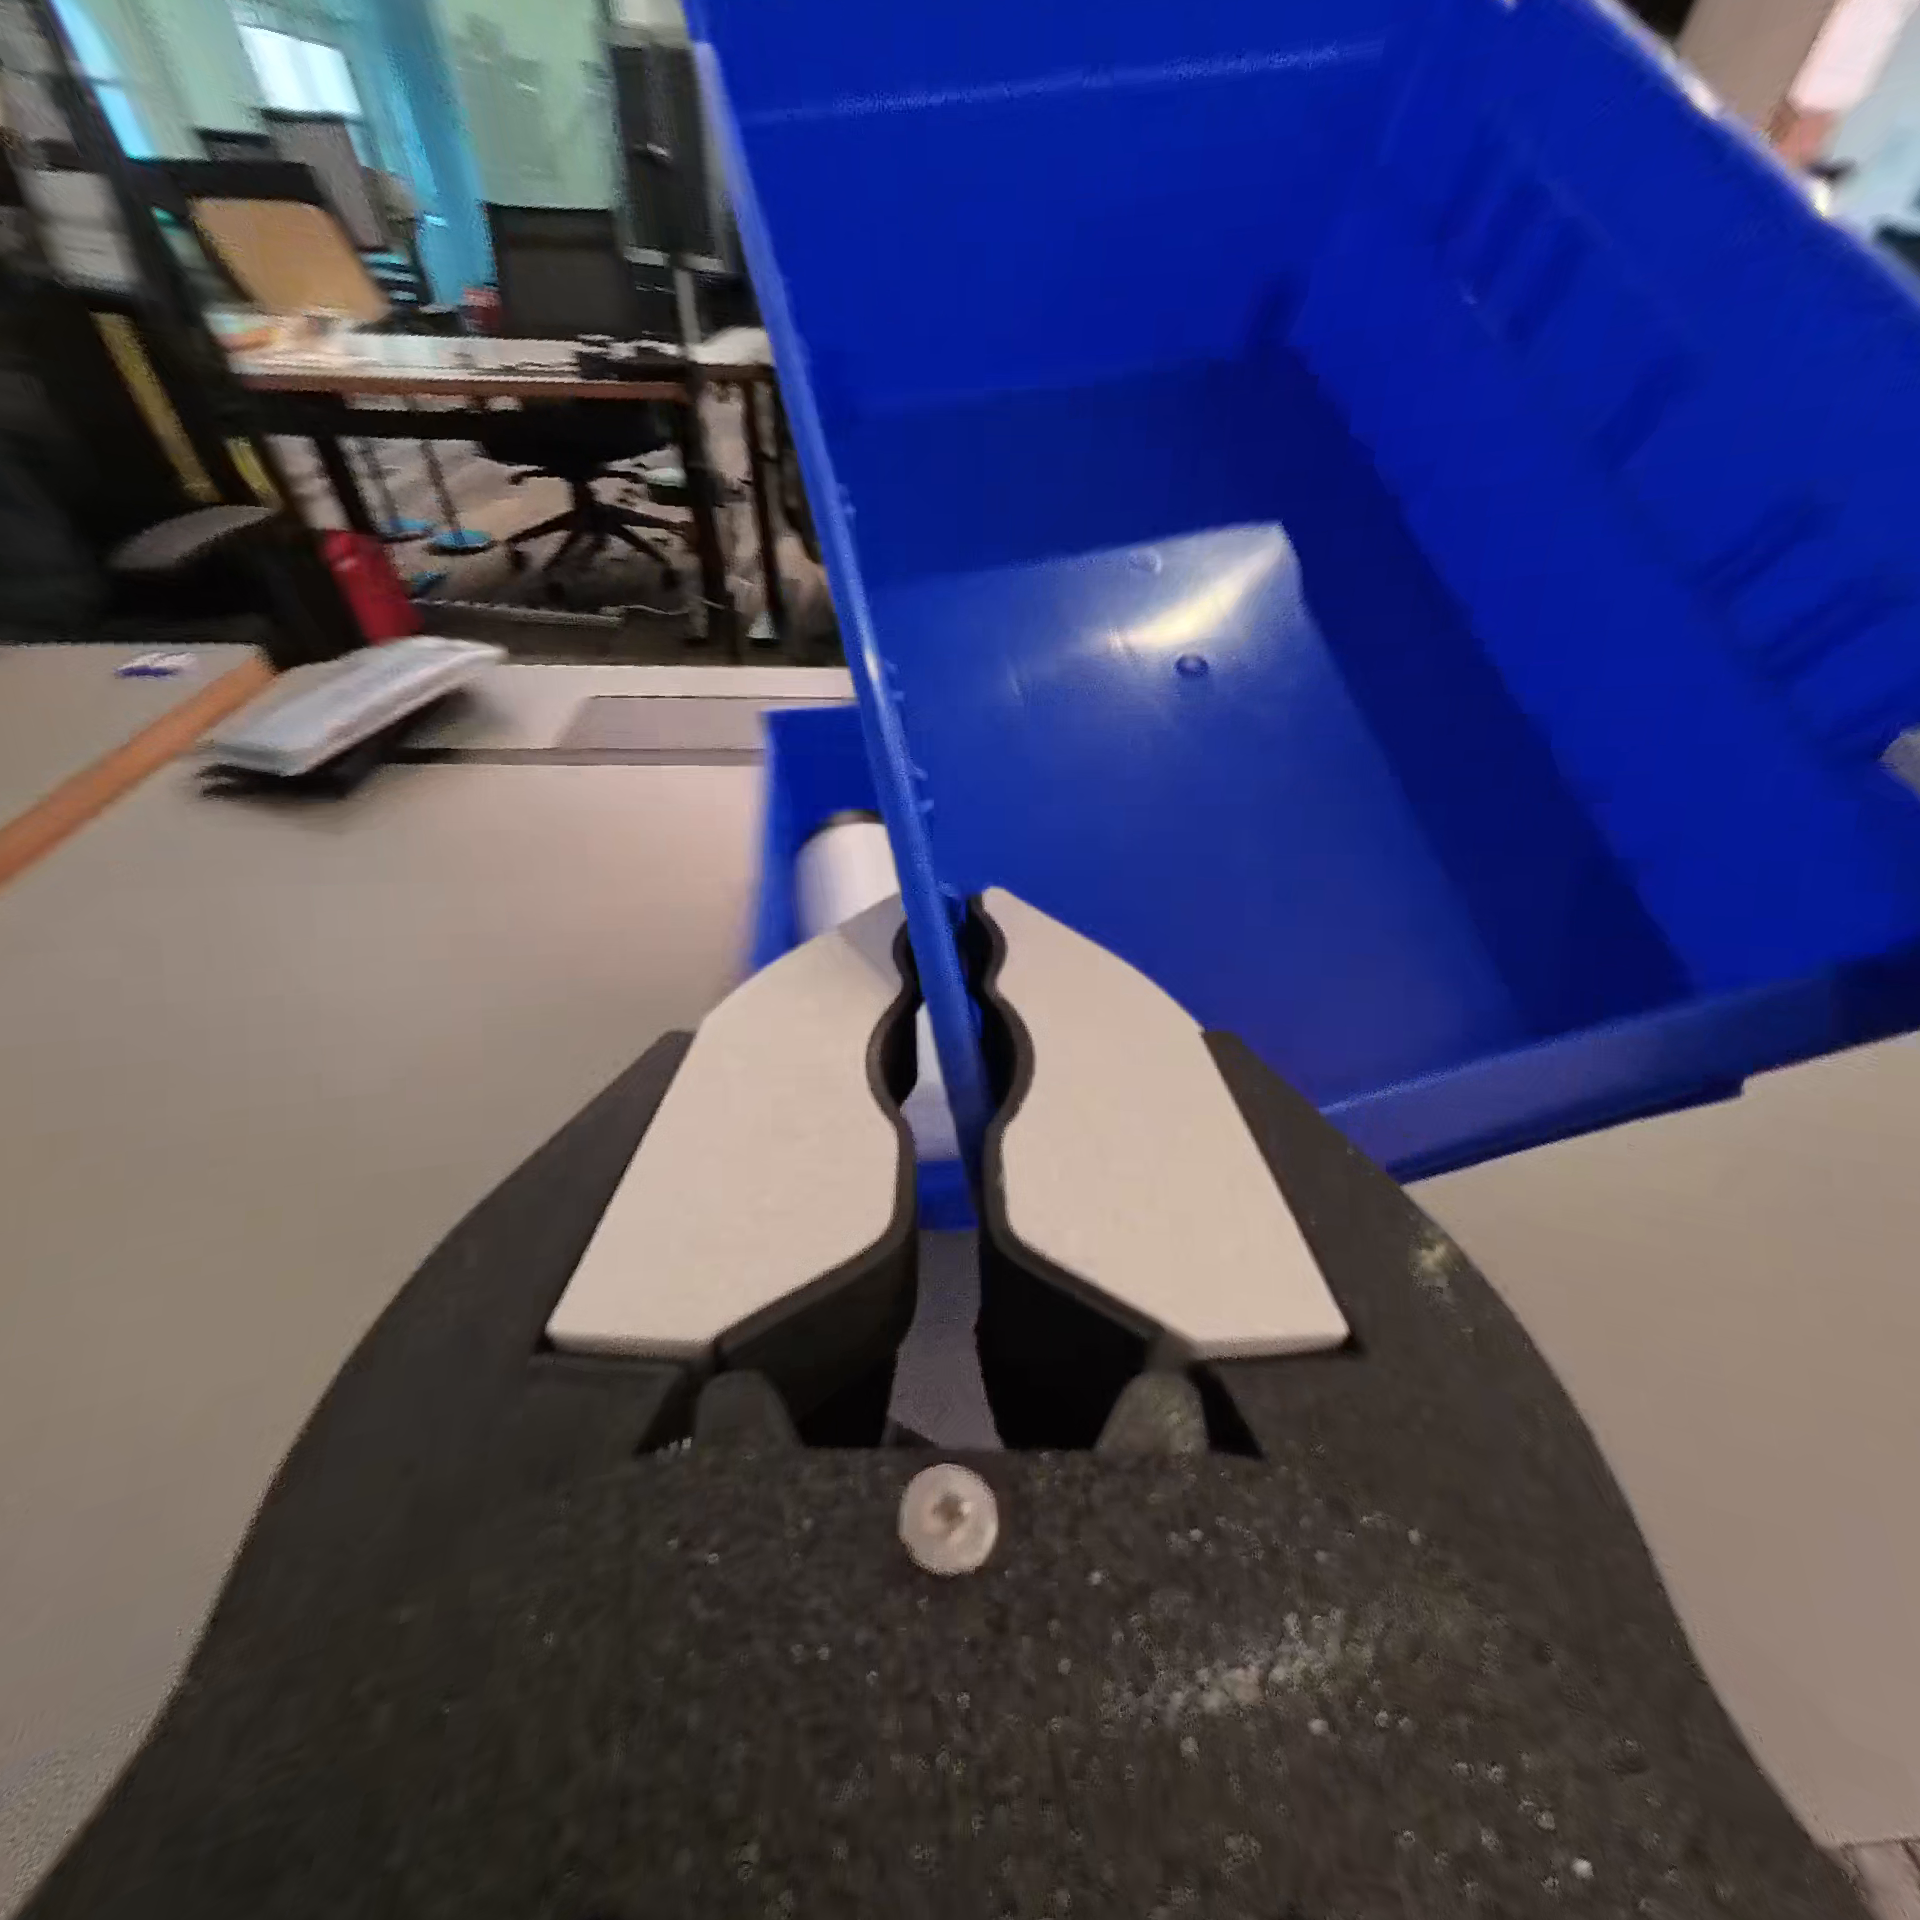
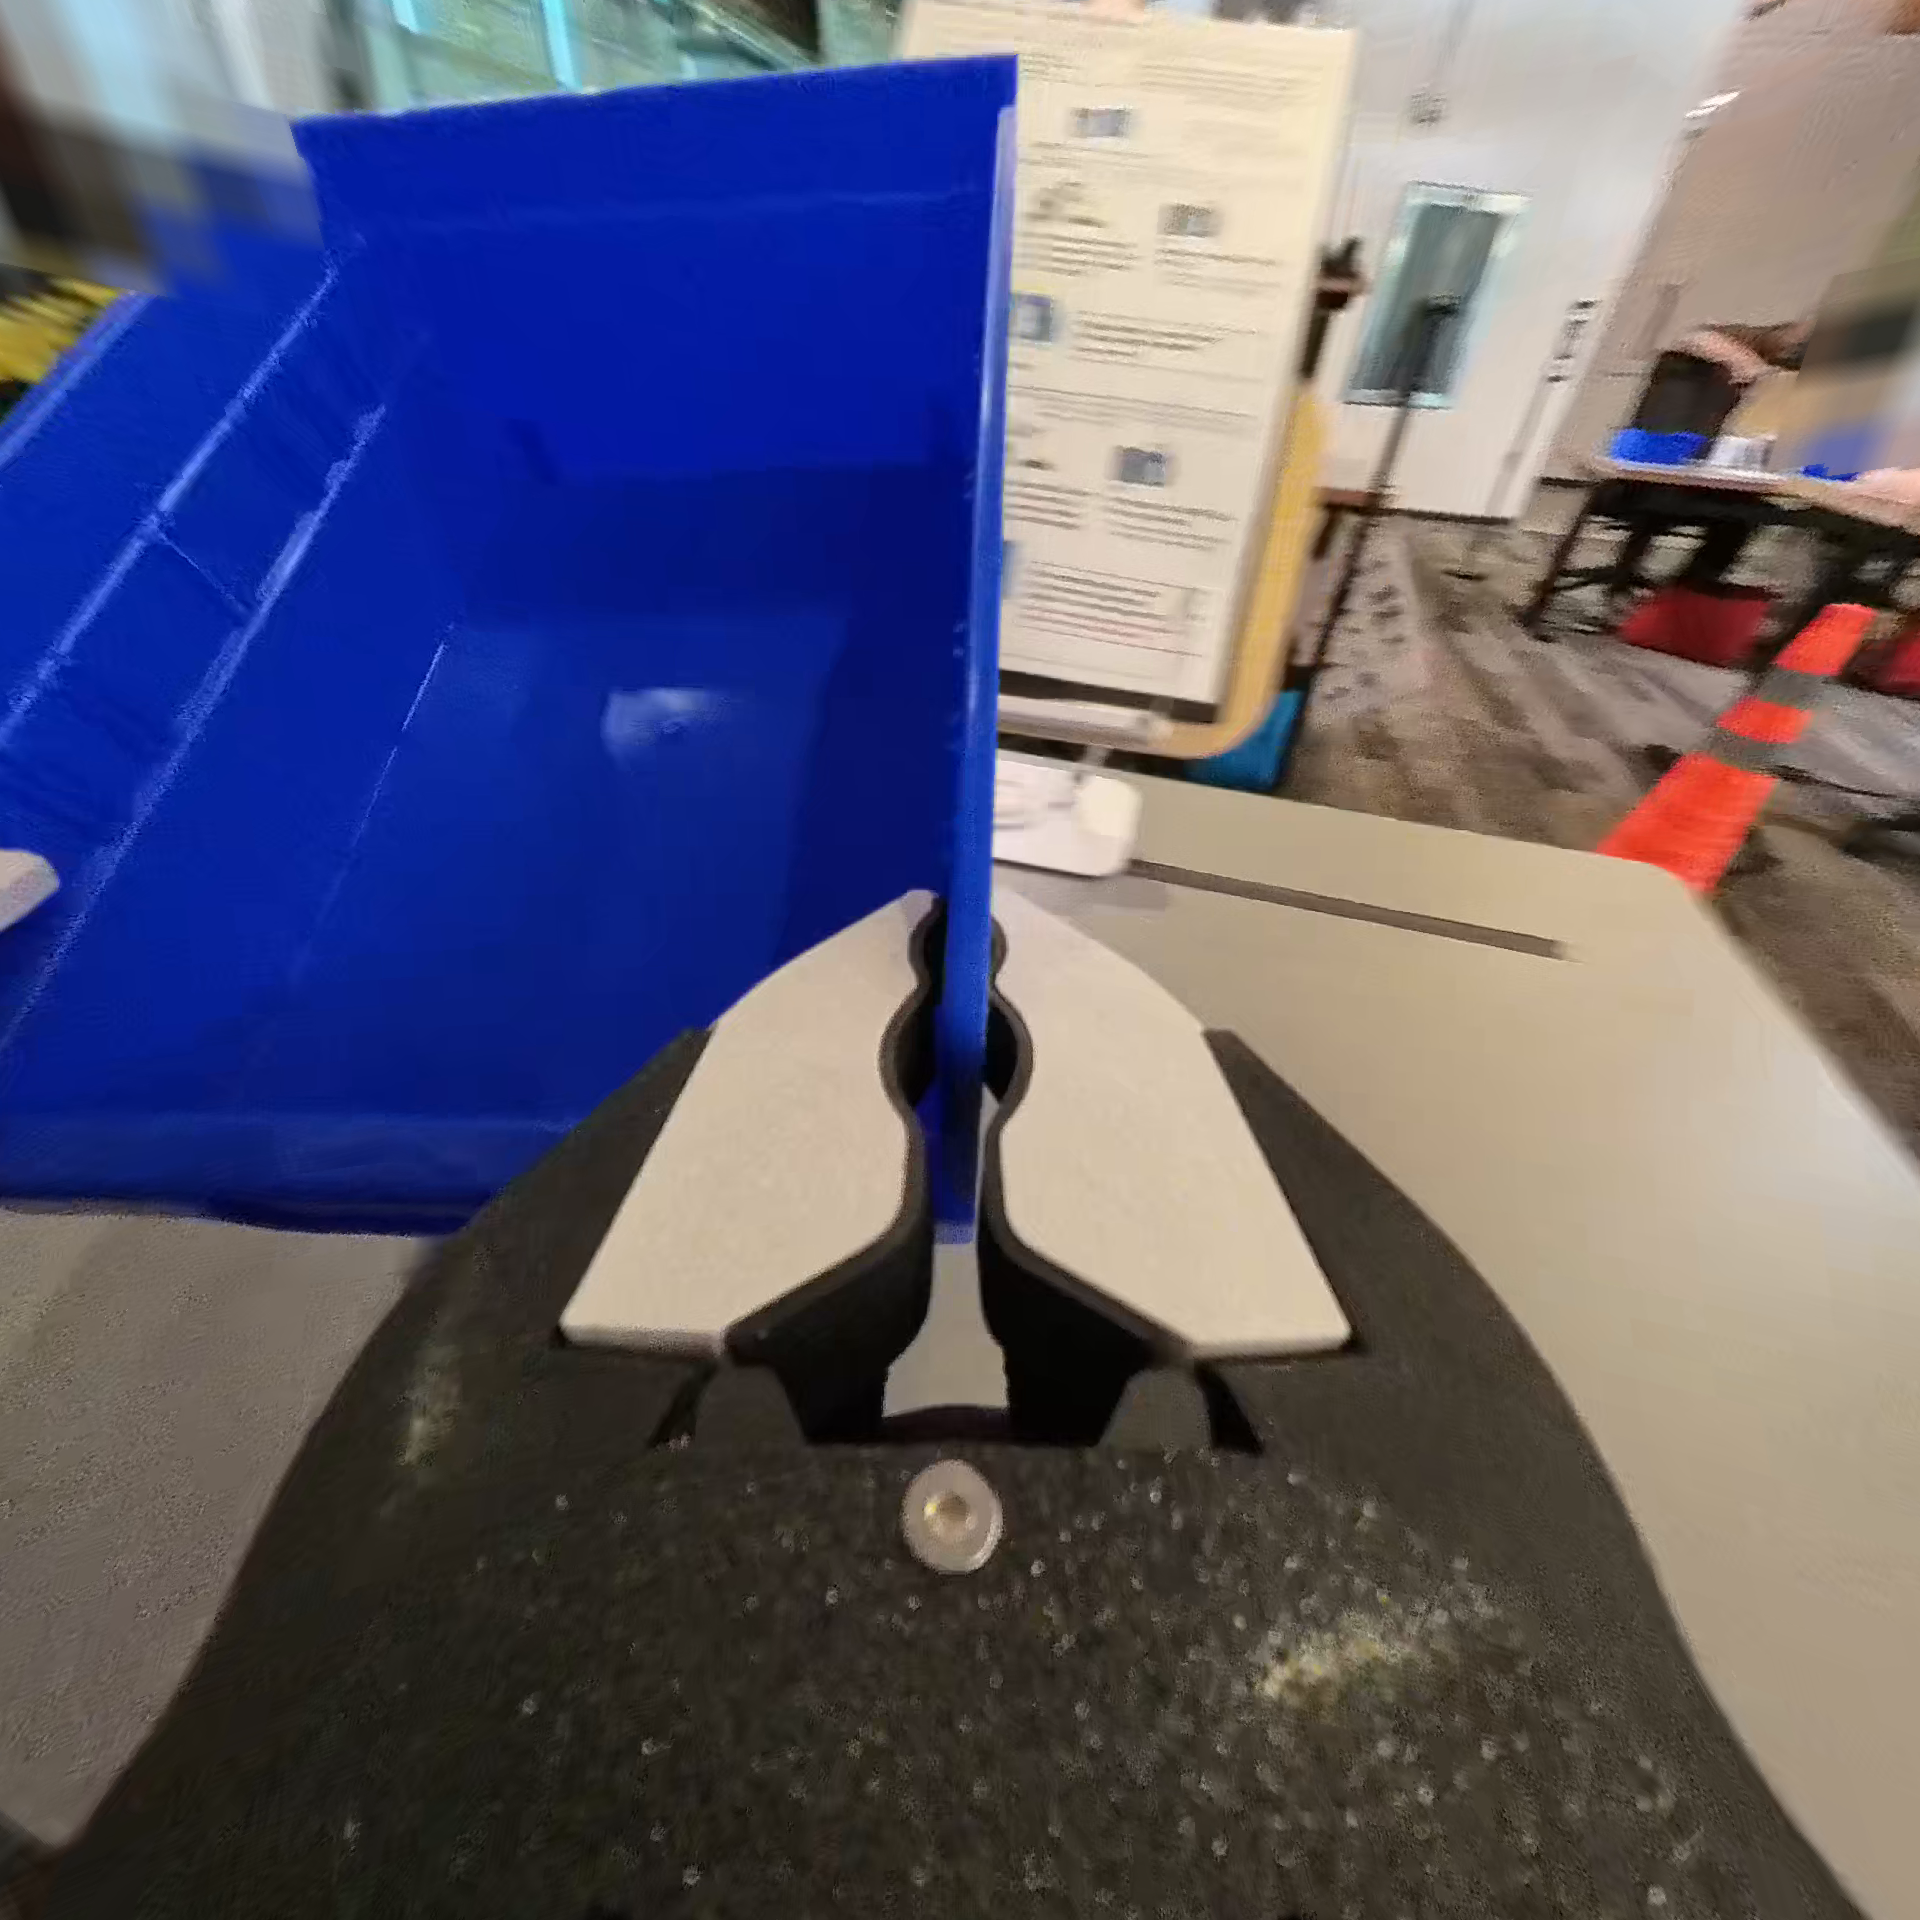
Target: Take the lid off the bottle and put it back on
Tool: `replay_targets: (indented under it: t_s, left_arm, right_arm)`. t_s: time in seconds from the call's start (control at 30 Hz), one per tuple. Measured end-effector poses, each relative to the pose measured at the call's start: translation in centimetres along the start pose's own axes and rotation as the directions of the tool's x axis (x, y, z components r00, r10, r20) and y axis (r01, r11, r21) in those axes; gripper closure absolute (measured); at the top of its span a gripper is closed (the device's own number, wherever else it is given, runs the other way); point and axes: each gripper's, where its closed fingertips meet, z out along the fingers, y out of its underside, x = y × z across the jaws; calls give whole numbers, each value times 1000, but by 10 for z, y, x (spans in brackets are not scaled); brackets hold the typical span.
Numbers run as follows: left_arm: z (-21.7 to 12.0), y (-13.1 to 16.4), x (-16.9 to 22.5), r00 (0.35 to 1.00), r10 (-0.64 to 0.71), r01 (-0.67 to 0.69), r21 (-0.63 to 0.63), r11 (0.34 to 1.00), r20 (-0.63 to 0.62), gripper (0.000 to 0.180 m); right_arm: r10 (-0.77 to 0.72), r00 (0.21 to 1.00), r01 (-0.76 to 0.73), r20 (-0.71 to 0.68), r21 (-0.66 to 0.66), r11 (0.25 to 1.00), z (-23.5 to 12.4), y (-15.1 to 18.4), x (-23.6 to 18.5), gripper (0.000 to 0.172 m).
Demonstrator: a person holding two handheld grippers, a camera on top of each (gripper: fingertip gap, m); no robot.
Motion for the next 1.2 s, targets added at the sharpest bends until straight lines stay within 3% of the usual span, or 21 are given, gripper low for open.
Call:
replay_targets:
  t_s: [0.1, 0.27, 0.37, 0.5, 0.67, 0.73, 0.87, 0.93, 1.07, 1.13, 1.2]
  left_arm:
    - [39, 14, 84, 994, 54, -61, -71, 996, -100, 175]
    - [99, 56, 210, 965, 122, -164, -171, 972, -233, 175]
    - [123, 83, 260, 956, 116, -180, -226, 957, -270, 176]
    - [139, 106, 291, 957, 116, -183, -242, 953, -267, 175]
    - [164, 133, 296, 955, 86, -177, -312, 933, -283, 171]
    - [168, 132, 300, 940, 86, -189, -295, 937, -330, 167]
    - [161, 143, 307, 889, 121, -293, -346, 891, -442, 141]
    - [143, 134, 299, 849, 46, -265, -349, 899, -526, 130]
    - [104, 91, 229, 805, -63, -156, -313, 937, -590, 118]
    - [90, 67, 172, 828, -61, -114, -274, 955, -557, 114]
    - [83, 50, 106, 882, -36, -90, -242, 966, -470, 114]
  right_arm:
    - [21, 995, -28, -99, -70, 997, -7, 26, 87, 169]
    - [142, 954, -188, -263, -163, 969, -18, 102, 217, 169]
    - [206, 926, -279, -316, -208, 937, -21, 147, 268, 169]
    - [260, 906, -341, -336, -211, 916, -15, 177, 305, 169]
    - [252, 923, -333, -291, -273, 902, 15, 200, 320, 169]
    - [331, 902, -399, -276, -243, 884, 23, 199, 324, 168]
    - [416, 873, -468, -256, -194, 862, 28, 198, 328, 165]
    - [386, 878, -443, -284, -175, 879, 18, 191, 333, 149]
    - [308, 911, -323, -275, -9, 946, -21, 139, 324, 124]
    - [203, 956, -189, -213, 85, 978, -34, 105, 292, 116]
    - [18, 985, -6, -174, 68, 998, -29, 89, 245, 115]
